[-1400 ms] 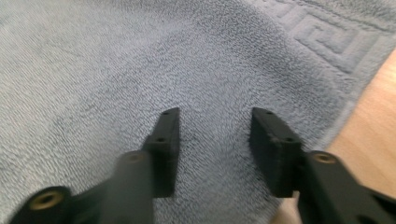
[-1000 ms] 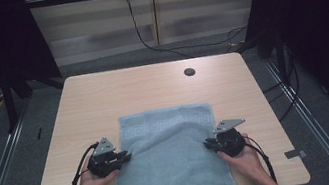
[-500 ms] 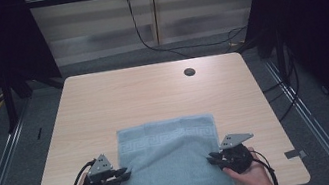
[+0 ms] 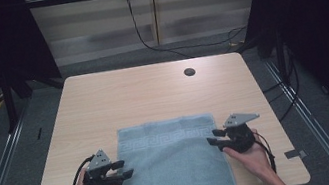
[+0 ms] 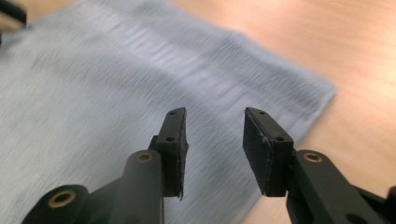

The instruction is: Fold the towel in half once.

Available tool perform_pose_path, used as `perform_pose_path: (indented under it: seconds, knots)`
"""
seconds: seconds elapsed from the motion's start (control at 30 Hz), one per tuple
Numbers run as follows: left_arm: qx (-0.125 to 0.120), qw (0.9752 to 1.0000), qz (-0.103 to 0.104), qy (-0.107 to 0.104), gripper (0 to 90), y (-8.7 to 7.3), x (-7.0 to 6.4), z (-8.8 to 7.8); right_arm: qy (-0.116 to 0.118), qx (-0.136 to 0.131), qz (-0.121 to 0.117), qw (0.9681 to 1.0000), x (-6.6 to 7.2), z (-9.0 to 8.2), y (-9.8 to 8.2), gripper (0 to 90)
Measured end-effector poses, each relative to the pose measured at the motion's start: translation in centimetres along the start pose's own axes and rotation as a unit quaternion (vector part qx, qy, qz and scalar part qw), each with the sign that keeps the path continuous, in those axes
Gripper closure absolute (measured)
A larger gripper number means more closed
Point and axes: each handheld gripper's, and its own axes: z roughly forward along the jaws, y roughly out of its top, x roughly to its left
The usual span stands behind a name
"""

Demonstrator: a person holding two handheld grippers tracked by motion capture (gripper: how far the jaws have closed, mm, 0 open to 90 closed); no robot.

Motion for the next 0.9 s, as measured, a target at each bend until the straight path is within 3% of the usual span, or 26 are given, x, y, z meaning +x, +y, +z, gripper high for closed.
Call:
perform_pose_path:
  seconds: [0.23, 0.37, 0.47, 0.53, 0.6, 0.7, 0.77, 0.83, 0.9]
  knots:
    - [0.006, 0.9999, 0.007, 0.007, 45.7, -0.4, 0.0, 0.2, -0.009, -0.001, 0.027, 0.9996, -3.9, 2.8, 2.7, 53.4]
    - [0.003, 1.0000, 0.002, 0.003, 45.2, -0.4, 0.1, 0.2, -0.015, 0.018, 0.030, 0.9993, -5.4, 4.8, 3.3, 50.2]
    - [0.002, 1.0000, 0.000, 0.000, 45.2, -0.4, 0.2, 0.2, -0.017, 0.017, 0.040, 0.9989, -6.2, 6.0, 3.3, 48.8]
    - [0.003, 1.0000, 0.003, 0.000, 45.2, -0.4, 0.2, 0.2, -0.020, 0.039, 0.034, 0.9984, -6.5, 6.9, 3.2, 47.2]
    - [0.003, 1.0000, 0.001, -0.002, 45.2, -0.4, 0.2, 0.2, -0.016, 0.040, 0.043, 0.9981, -6.6, 7.3, 2.8, 45.4]
    - [0.002, 1.0000, -0.005, -0.007, 45.2, -0.4, 0.4, 0.1, -0.022, 0.048, 0.027, 0.9982, -6.4, 7.8, 2.6, 43.7]
    - [0.004, 1.0000, -0.009, 0.003, 45.1, -0.3, 0.5, 0.0, -0.027, 0.051, 0.012, 0.9983, -6.1, 7.9, 2.4, 43.9]
    - [-0.009, 0.9995, -0.031, -0.001, 43.6, -0.2, 1.0, -0.2, -0.044, 0.051, -0.007, 0.9977, -5.4, 7.9, 2.1, 43.9]
    - [-0.018, 0.9991, -0.036, 0.017, 42.8, 0.3, 1.7, -0.5, -0.047, 0.056, -0.002, 0.9973, -5.3, 7.8, 2.2, 48.9]
